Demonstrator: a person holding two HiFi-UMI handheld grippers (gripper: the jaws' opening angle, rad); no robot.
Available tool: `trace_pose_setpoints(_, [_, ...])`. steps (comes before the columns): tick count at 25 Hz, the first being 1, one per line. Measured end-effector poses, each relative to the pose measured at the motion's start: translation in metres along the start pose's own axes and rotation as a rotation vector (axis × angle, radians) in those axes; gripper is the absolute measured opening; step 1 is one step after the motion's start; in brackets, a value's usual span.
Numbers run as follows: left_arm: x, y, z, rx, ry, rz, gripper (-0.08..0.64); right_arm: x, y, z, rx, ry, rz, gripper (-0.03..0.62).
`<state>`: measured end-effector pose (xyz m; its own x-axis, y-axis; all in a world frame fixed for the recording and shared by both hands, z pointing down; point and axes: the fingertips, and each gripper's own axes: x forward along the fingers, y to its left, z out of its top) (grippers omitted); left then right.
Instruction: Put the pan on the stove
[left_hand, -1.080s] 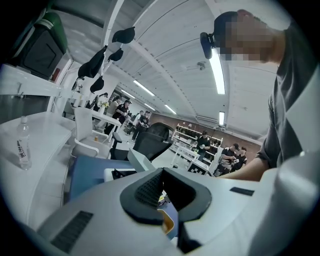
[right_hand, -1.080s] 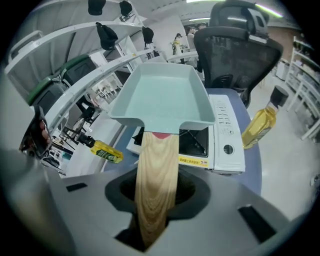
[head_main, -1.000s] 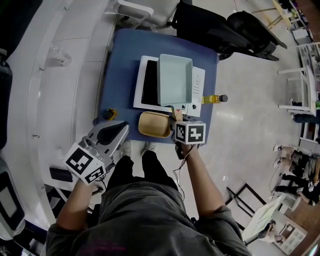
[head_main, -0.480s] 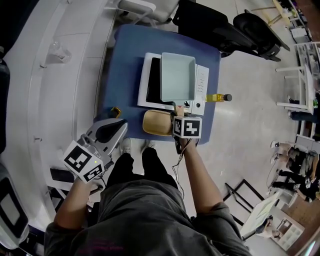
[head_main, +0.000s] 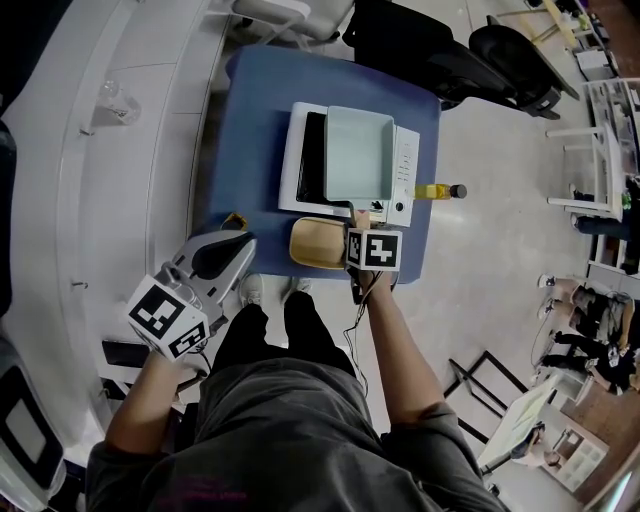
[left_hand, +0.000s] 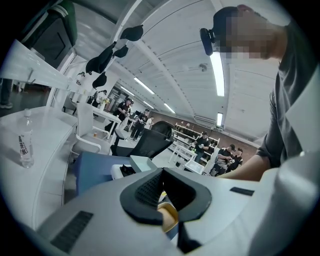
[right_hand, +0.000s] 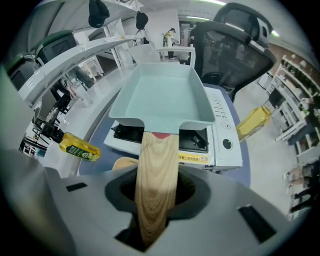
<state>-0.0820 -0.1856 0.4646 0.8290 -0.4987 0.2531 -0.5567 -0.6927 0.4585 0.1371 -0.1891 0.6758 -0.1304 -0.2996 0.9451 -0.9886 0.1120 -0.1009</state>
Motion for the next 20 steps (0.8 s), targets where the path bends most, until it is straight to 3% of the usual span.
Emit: trace_pose_setpoints(20, [-0.015,0.002,-0.001,-0.009,-0.021,-0.032,0.002,0.007,0.009,-0.002,0.048,0.065,-0.087,0.106])
